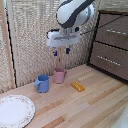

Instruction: Please adjust your gripper to match the height of the lower drawer handle. Progress your gripper onward until it happens to touch the drawer handle. Now, firmly take hold of it with your gripper, then steadily retract it to swing the drawer wide open.

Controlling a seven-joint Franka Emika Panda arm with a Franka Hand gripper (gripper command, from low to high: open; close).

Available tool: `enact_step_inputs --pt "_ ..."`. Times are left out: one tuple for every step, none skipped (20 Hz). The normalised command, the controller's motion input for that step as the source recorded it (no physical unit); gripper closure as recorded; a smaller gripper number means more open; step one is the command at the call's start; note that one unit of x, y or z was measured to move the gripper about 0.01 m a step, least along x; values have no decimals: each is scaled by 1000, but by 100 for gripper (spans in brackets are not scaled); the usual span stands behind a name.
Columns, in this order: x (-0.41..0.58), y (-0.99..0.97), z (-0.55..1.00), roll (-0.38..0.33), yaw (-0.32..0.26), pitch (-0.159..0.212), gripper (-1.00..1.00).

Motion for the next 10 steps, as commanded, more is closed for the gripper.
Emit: enact_step_inputs --pt "-149 -91 0 -375 107 0 -100" --pt "-74 -177 -46 -375 104 -5 -100" --pt "-74 -177 -46 -375 104 -5 -100" --pt "-74 -183 -49 -375 104 -6 -100" --pt "-71 -183 -51 -375 104 -7 -100" --pt "-71 -189 -51 -375 104 -7 -100" --pt "-74 -194 -54 -375 104 -7 -100" --pt "-77 -200 -54 -375 104 -9 -100" --pt "-83 -203 -57 -375 105 -12 -100" --pt "-91 -209 -69 -375 108 -15 -100"
